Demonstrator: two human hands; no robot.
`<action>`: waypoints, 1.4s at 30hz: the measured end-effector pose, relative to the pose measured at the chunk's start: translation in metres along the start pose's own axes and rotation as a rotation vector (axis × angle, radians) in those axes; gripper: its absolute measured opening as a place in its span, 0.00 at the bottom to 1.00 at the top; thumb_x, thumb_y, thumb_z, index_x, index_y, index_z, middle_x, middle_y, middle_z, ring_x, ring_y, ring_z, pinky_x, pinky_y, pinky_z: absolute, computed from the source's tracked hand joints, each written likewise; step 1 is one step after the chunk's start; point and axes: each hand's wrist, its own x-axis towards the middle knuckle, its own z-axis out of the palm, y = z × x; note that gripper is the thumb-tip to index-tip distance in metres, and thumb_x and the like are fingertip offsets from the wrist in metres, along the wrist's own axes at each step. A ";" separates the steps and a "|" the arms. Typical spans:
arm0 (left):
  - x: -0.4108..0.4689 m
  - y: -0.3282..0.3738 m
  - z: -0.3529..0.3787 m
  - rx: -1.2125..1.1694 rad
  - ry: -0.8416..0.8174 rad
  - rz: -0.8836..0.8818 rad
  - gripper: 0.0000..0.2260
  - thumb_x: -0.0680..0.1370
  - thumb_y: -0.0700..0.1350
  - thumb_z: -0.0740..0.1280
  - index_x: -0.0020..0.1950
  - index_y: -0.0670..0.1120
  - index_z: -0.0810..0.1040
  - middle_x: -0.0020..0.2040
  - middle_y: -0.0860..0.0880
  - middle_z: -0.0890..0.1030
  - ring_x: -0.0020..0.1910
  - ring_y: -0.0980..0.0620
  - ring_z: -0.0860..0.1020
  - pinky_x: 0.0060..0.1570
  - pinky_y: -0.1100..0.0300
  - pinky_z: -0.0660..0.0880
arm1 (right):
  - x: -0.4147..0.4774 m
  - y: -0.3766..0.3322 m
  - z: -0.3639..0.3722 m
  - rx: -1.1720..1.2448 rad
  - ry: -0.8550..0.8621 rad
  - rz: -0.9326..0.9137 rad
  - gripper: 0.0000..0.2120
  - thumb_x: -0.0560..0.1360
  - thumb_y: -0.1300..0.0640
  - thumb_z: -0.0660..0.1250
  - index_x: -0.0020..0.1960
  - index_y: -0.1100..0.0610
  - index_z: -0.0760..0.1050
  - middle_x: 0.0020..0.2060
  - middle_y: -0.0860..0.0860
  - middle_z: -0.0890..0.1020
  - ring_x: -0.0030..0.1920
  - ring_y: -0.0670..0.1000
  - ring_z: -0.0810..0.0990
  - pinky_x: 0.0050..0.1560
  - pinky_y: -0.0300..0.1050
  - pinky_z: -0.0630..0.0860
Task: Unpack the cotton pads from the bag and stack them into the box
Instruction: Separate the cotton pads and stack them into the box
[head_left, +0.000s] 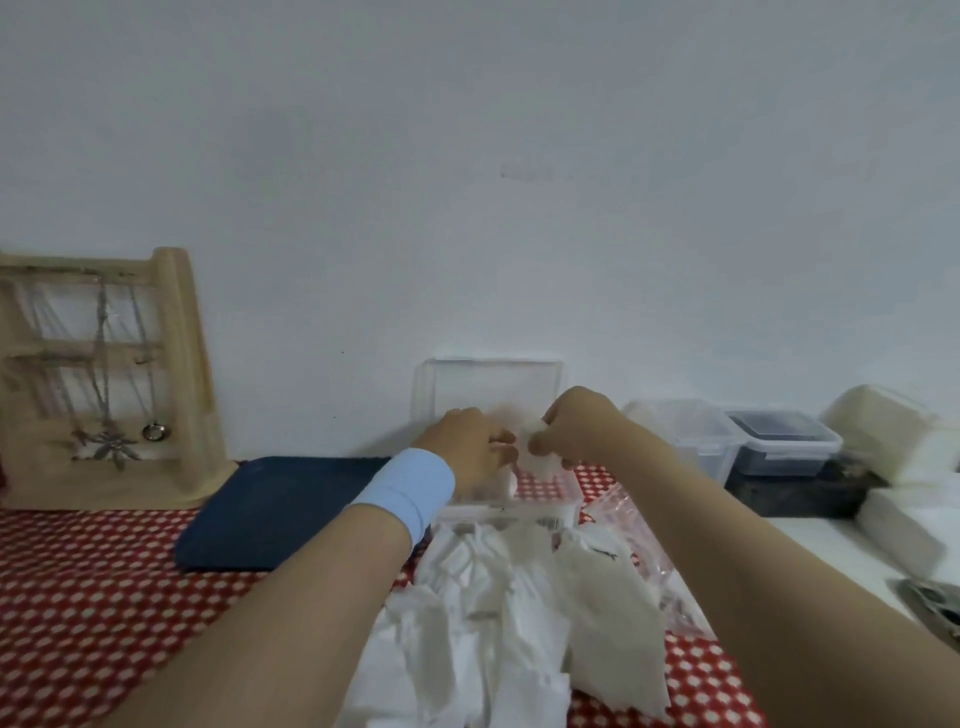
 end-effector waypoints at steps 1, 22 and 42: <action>0.003 -0.002 0.003 0.008 -0.003 -0.008 0.16 0.81 0.51 0.66 0.68 0.54 0.80 0.68 0.47 0.79 0.65 0.45 0.78 0.68 0.51 0.73 | 0.002 -0.002 0.003 -0.065 0.006 0.006 0.09 0.73 0.58 0.73 0.40 0.61 0.76 0.30 0.52 0.81 0.29 0.50 0.82 0.29 0.38 0.76; -0.027 -0.023 0.011 0.098 -0.132 0.117 0.29 0.85 0.58 0.53 0.84 0.49 0.51 0.84 0.53 0.52 0.82 0.52 0.49 0.78 0.55 0.49 | 0.013 -0.011 0.018 0.505 -0.330 0.349 0.19 0.84 0.54 0.57 0.59 0.71 0.73 0.45 0.64 0.79 0.42 0.62 0.79 0.54 0.58 0.79; -0.058 -0.024 -0.009 -0.106 0.140 0.099 0.24 0.85 0.56 0.58 0.80 0.53 0.63 0.77 0.55 0.67 0.77 0.54 0.62 0.74 0.57 0.60 | -0.023 -0.017 -0.002 0.411 -0.104 0.087 0.16 0.82 0.54 0.63 0.65 0.64 0.75 0.59 0.57 0.80 0.54 0.56 0.82 0.53 0.53 0.82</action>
